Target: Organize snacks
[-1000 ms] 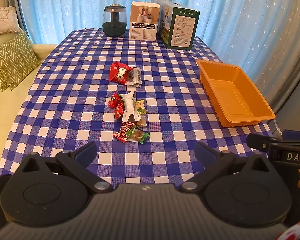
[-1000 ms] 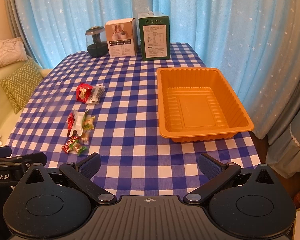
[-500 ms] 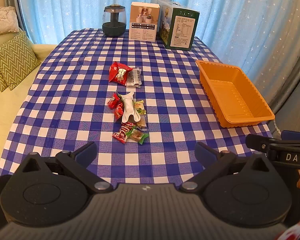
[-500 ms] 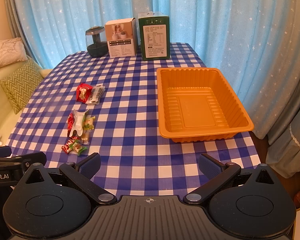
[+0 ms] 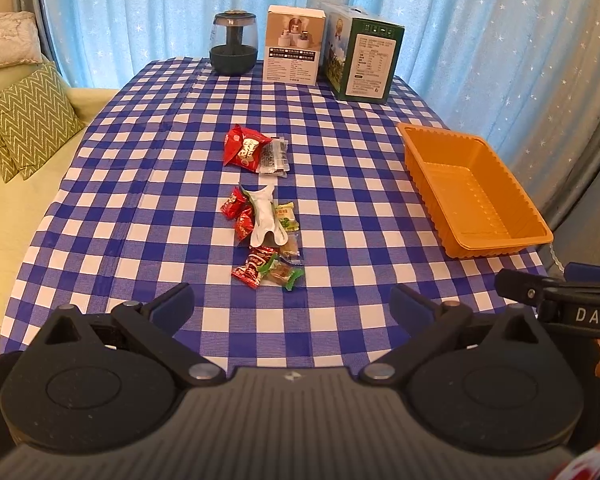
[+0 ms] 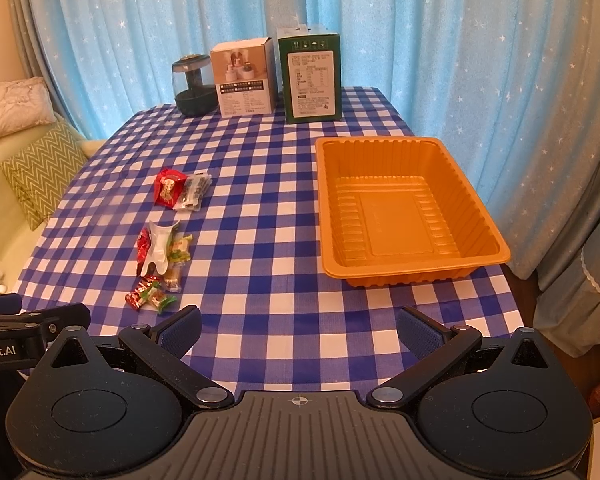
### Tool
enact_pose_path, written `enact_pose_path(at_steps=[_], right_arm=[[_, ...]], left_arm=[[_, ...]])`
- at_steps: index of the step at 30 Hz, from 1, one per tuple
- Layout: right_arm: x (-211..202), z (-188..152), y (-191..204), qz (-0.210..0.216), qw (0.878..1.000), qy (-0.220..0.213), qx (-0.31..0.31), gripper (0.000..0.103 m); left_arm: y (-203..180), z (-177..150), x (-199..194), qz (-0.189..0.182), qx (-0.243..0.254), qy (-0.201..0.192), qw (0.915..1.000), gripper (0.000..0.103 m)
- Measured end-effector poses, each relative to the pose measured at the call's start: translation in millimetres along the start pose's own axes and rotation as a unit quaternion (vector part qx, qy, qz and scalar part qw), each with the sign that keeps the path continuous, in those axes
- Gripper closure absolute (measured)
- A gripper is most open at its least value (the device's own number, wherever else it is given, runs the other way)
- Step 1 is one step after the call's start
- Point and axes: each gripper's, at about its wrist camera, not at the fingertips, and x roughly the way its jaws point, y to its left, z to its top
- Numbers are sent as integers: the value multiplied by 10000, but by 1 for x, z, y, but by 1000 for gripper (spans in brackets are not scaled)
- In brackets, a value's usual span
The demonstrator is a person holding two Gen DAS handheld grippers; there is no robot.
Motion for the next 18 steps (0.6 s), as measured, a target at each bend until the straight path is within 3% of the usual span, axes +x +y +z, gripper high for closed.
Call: enact_pose_path(at_steps=[5,15,18], right_arm=[[6,-2,8,121,9999,-62,-58,0],[49,-8,44,904,9949,-74,-449,2],[71,-10,54,1140,9918,88,-580,23]], left_arm=[[22,0,7,80,-146,-20,9999,0],[70,4,34,193,-235,103,9995,2],[80,5,45,159,-278,196,9993,6]])
